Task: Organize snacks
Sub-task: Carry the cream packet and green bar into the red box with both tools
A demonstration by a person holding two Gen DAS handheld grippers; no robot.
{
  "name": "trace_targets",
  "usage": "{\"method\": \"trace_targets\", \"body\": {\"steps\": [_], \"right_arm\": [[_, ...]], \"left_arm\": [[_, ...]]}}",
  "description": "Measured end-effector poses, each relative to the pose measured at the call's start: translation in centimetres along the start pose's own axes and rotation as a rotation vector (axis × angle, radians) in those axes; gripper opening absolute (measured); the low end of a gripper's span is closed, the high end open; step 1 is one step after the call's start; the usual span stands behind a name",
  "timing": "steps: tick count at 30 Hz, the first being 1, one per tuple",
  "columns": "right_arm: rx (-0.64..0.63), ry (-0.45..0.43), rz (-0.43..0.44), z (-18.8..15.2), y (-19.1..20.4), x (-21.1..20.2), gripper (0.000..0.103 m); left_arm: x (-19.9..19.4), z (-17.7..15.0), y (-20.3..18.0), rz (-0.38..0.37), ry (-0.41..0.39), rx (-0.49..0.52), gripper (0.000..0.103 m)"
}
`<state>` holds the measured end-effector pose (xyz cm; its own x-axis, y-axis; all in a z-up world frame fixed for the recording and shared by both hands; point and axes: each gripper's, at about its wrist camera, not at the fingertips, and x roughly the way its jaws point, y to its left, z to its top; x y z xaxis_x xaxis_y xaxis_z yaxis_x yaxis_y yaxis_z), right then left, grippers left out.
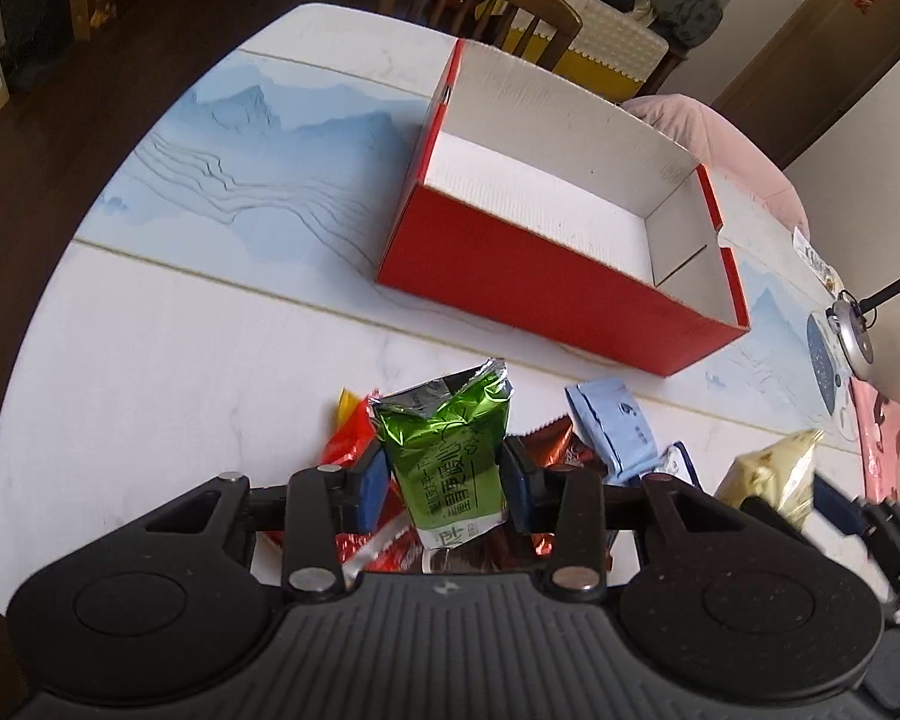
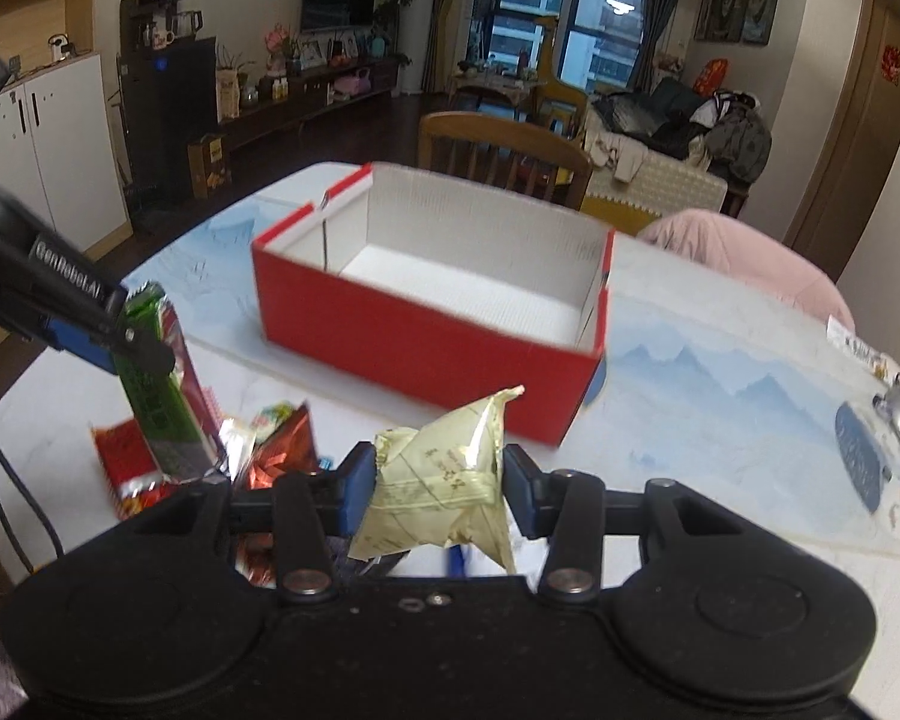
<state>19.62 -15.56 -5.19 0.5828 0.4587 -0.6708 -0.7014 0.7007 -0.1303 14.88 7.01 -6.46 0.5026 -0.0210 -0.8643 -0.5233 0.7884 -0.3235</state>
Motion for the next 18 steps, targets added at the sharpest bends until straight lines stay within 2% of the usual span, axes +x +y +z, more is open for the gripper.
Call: {"method": "trace_targets", "body": {"steps": [9,18], "right_arm": [[-0.027,-0.031,0.004,3.1,-1.4,1.4,0.044],[-0.033,-0.051,0.013,7.1,-3.5,4.3,0.044]], "left_arm": [[-0.2,2.4,-0.9,-0.007,-0.008,-0.001,0.038],[-2.1,8.3,-3.6,-0.027,-0.081,0.018,0.038]]}}
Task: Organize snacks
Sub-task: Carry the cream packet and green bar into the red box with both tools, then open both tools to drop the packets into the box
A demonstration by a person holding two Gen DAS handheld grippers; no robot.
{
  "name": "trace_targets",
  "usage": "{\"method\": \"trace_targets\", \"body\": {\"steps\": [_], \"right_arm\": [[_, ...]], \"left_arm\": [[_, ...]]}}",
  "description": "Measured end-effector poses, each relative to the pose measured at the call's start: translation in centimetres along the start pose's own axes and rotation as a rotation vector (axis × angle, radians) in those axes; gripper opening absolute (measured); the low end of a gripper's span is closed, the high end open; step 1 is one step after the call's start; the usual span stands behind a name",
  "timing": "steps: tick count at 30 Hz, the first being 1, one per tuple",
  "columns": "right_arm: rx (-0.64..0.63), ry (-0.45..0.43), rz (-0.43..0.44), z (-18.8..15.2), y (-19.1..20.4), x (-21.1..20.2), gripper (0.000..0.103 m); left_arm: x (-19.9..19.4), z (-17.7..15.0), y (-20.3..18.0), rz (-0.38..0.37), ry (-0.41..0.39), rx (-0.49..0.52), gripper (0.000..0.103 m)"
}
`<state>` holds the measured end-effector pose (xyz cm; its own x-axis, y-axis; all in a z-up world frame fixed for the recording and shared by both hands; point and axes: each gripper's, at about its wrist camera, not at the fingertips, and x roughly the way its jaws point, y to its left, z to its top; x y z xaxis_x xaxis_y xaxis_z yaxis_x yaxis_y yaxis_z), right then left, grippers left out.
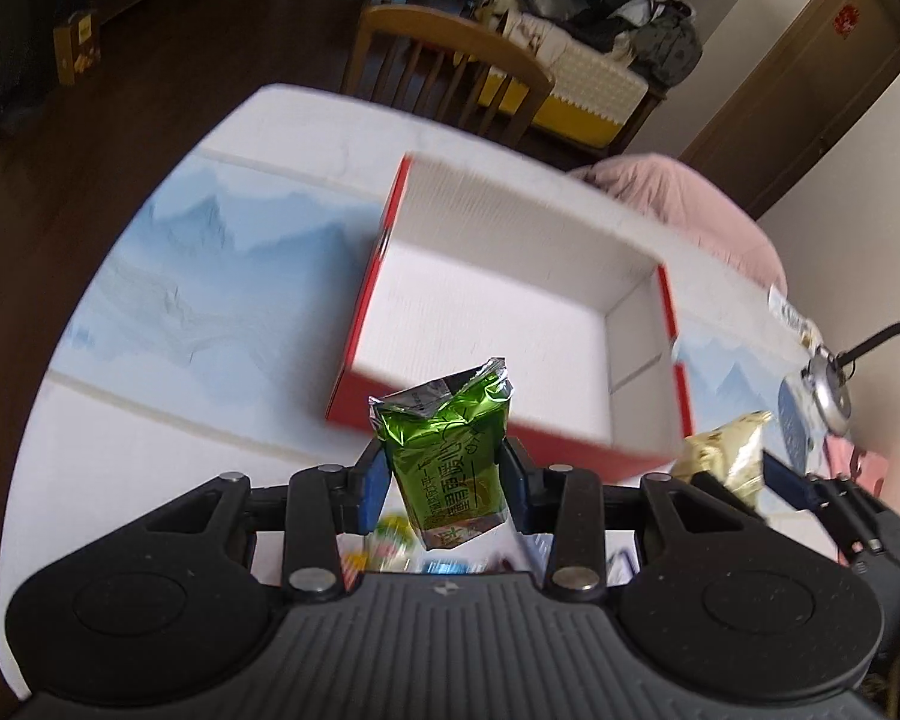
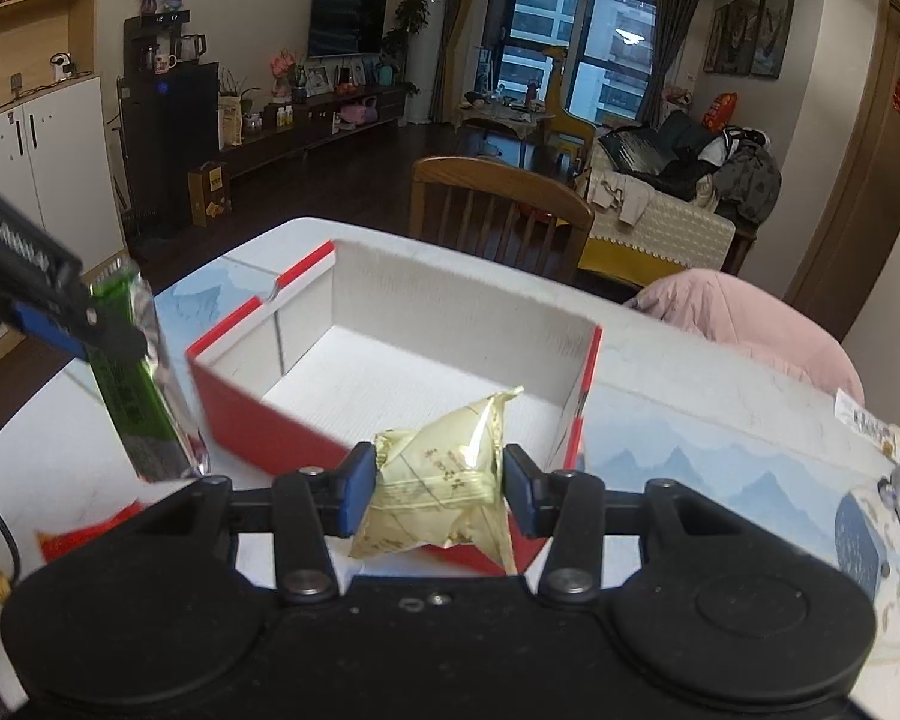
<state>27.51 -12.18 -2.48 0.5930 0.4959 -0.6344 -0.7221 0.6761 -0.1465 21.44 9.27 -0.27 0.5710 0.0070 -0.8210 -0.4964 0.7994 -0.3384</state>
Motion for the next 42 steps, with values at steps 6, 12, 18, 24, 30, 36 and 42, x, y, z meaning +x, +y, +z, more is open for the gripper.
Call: {"method": "trace_targets", "body": {"steps": [6,12,18,24,30,36,42], "right_arm": [[0.010,0.023,0.009,2.3,-1.3,3.8,0.044],[0.027,0.067,0.023,3.6,-2.1,7.9,0.044],[0.031,0.152,0.045,3.8,-2.1,12.2,0.044],[0.010,0.239,0.064,3.4,-1.7,16.1,0.044],[-0.003,0.322,0.102,2.8,-1.4,18.2,0.045],[-0.037,0.385,0.108,1.9,-0.6,19.5,0.045],[-0.047,0.393,0.101,1.9,-0.4,19.7,0.048]], "left_arm": [[0.9,3.9,-2.3,-0.002,-0.027,0.016,0.038],[3.9,7.3,-3.7,0.035,-0.022,0.026,0.038],[8.3,9.6,-3.7,0.084,0.037,0.035,0.038],[12.6,10.3,-3.9,0.159,0.113,0.080,0.038],[16.0,9.8,-3.8,0.212,0.191,0.109,0.038],[17.7,9.2,-4.1,0.250,0.231,0.145,0.038],[18.5,9.0,-3.9,0.265,0.247,0.156,0.038]]}}
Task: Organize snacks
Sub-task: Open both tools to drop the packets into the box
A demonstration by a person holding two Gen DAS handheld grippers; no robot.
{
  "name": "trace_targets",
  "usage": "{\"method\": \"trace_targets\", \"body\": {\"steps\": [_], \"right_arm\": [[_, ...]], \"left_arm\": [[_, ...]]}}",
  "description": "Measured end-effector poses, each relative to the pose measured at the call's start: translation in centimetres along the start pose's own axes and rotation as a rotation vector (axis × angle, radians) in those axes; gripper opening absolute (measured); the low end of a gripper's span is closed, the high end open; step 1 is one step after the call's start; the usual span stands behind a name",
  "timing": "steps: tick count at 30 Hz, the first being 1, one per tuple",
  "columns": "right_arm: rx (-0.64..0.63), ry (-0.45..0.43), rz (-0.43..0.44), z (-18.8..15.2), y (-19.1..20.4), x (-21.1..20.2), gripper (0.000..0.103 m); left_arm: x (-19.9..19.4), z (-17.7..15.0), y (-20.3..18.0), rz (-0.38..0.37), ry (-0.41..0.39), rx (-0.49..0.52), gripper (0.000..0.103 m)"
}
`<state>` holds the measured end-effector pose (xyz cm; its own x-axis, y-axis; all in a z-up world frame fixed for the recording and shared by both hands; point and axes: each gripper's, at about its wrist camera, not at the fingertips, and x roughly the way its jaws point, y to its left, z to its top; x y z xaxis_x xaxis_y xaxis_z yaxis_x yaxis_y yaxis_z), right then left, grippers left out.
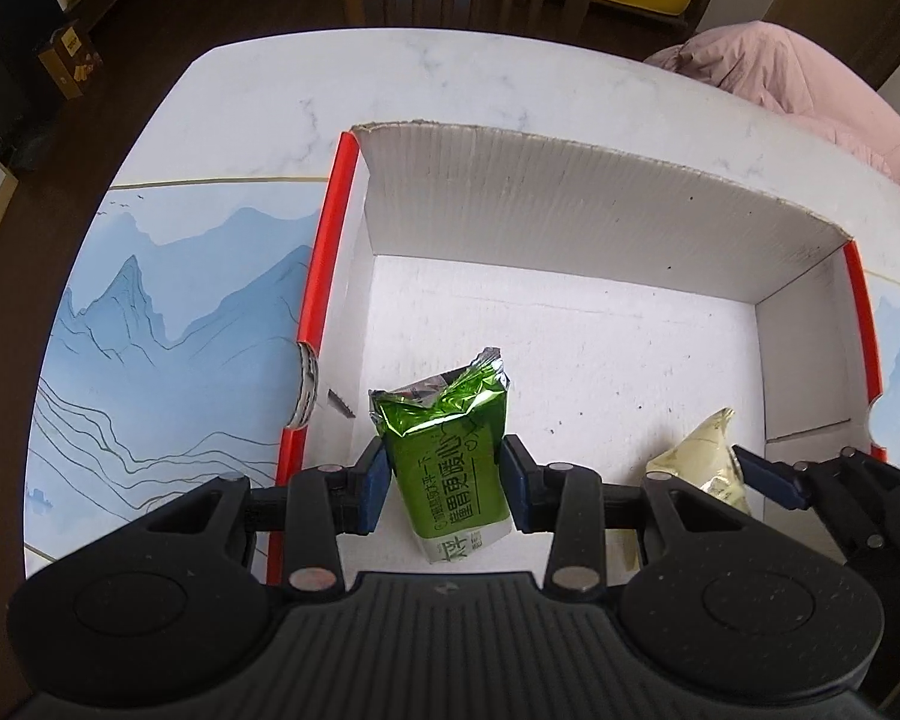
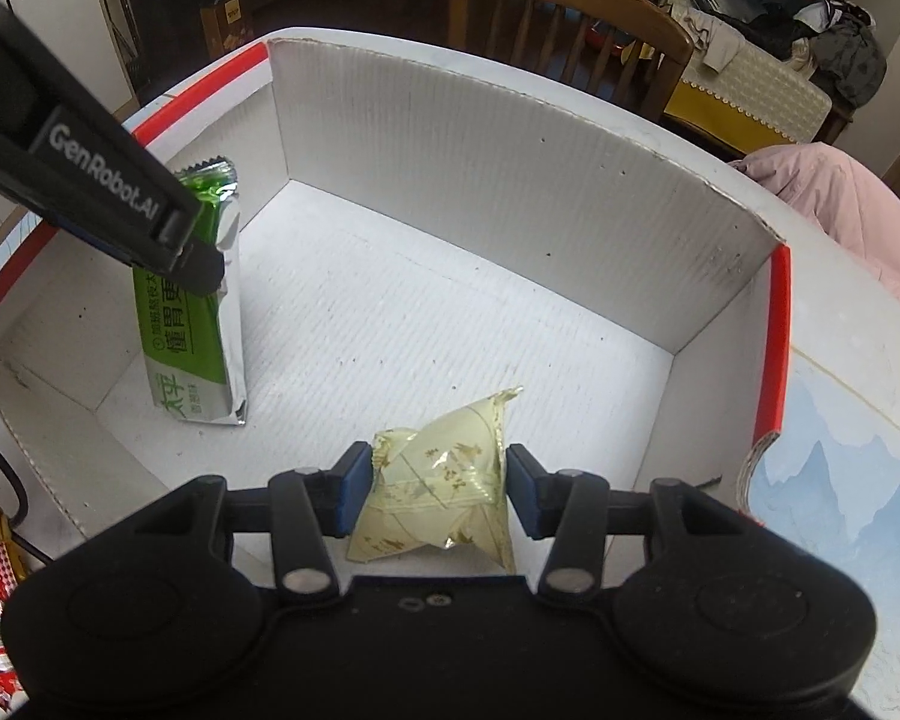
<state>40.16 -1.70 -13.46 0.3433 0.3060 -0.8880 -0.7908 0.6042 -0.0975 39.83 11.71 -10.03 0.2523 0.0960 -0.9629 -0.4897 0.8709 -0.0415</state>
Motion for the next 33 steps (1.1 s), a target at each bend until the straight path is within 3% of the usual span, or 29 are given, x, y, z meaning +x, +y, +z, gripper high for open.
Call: {"method": "trace_targets", "body": {"steps": [6,13,21,33], "right_arm": [[-0.008,-0.004,-0.012,0.0,0.1,-0.2,0.056],[0.013,-0.072,-0.011,-0.1,0.0,-2.4,0.063],[0.081,-0.162,0.011,-0.7,-0.6,-7.3,0.065],[0.164,-0.287,0.024,-3.7,0.4,-14.7,0.079]], "left_arm": [[0.4,-0.1,0.1,0.010,0.003,0.011,0.038],[-0.8,-0.8,0.4,-0.015,-0.021,0.021,0.039],[-4.0,-2.5,1.1,-0.072,-0.073,0.027,0.039],[-9.9,-6.9,2.2,-0.146,-0.179,0.061,0.042]]}}
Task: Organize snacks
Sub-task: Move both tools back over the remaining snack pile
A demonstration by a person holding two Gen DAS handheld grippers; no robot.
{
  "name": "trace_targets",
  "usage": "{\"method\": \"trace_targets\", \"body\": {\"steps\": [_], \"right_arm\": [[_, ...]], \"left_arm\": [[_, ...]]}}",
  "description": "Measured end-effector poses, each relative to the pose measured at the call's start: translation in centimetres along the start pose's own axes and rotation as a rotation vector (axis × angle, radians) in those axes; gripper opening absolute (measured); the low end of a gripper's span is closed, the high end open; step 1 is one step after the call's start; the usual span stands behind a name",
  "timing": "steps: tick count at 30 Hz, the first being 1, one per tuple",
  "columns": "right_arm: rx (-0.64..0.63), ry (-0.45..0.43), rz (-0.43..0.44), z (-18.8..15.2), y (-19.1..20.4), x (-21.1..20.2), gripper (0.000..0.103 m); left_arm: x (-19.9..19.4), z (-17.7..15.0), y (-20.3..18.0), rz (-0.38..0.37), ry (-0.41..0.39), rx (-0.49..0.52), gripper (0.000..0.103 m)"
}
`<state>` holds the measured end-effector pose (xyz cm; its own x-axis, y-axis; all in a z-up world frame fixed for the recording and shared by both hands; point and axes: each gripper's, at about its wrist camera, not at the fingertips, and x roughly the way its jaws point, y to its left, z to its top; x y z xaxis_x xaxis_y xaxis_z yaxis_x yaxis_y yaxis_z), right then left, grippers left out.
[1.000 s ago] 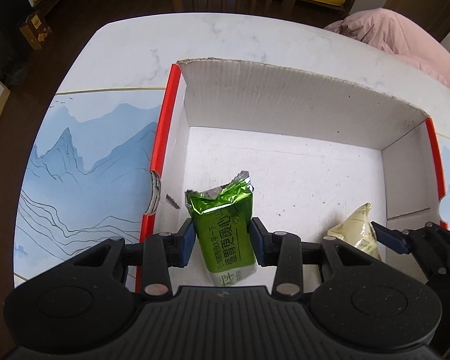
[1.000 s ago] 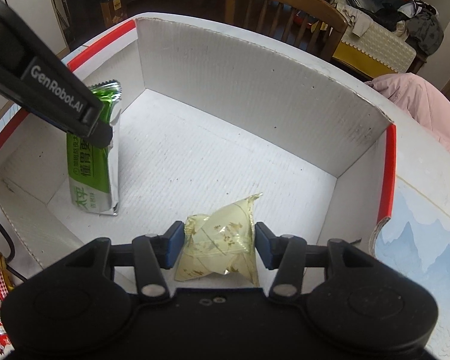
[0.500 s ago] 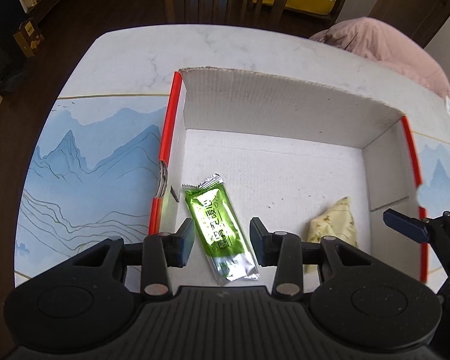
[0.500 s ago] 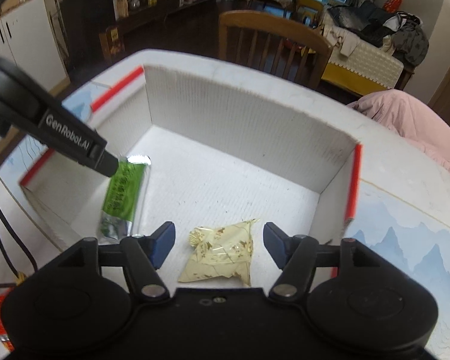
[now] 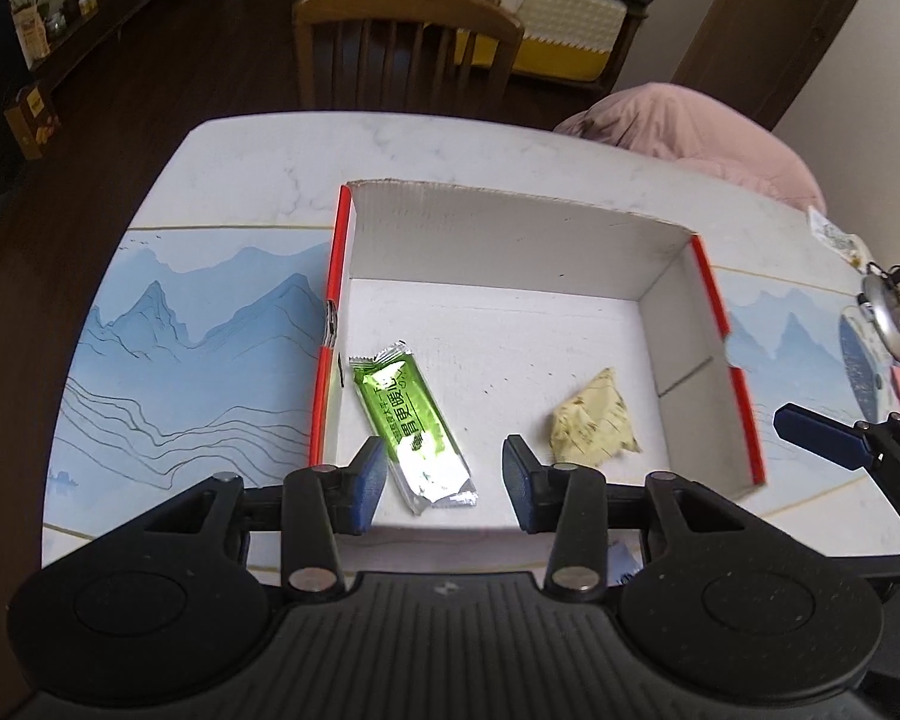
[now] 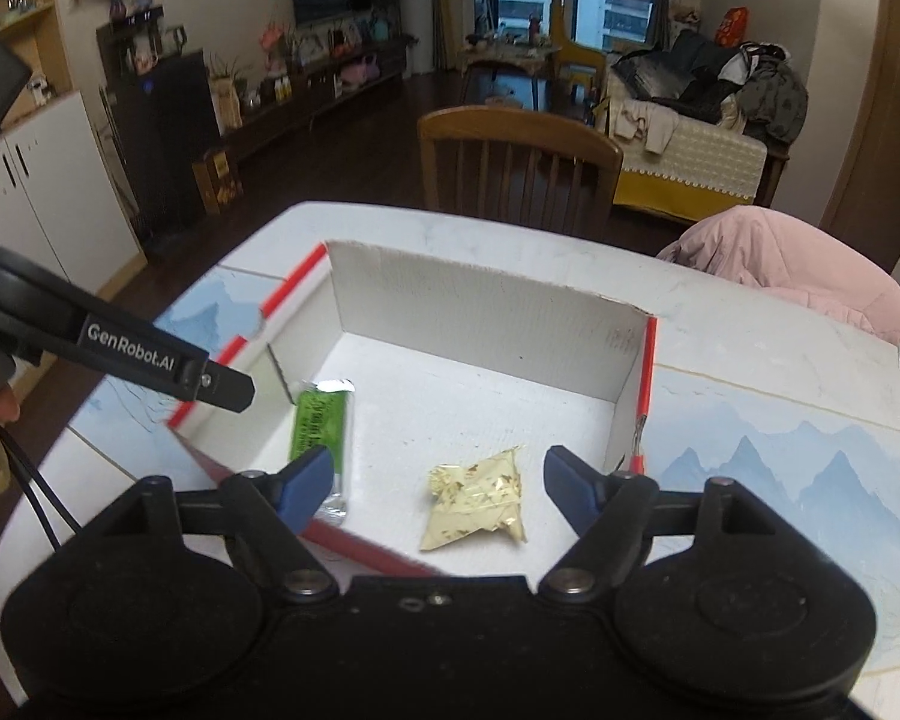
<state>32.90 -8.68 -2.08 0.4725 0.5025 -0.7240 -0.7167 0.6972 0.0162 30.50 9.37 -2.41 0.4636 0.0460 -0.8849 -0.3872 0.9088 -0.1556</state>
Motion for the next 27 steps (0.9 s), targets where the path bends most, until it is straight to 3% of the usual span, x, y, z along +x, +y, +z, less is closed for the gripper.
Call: {"method": "trace_targets", "body": {"steps": [7,11,20,24,27], "right_arm": [[0.025,-0.059,-0.006,-1.2,1.6,-3.6,0.085],[0.042,-0.087,-0.001,-2.2,2.5,-5.5,0.088],[0.069,-0.130,0.018,-3.9,4.2,-8.4,0.091],[0.078,-0.140,0.027,-4.8,4.8,-9.3,0.092],[0.094,-0.147,0.032,-5.5,4.9,-9.7,0.101]], "left_arm": [[-3.5,-2.6,0.7,-0.041,-0.043,0.021,0.043],[-5.5,-4.2,1.0,-0.057,-0.087,0.046,0.054],[-8.7,-7.9,1.6,-0.077,-0.158,0.114,0.055],[-9.2,-9.6,2.1,-0.082,-0.170,0.127,0.064],[-9.5,-10.7,2.8,-0.089,-0.174,0.124,0.067]]}}
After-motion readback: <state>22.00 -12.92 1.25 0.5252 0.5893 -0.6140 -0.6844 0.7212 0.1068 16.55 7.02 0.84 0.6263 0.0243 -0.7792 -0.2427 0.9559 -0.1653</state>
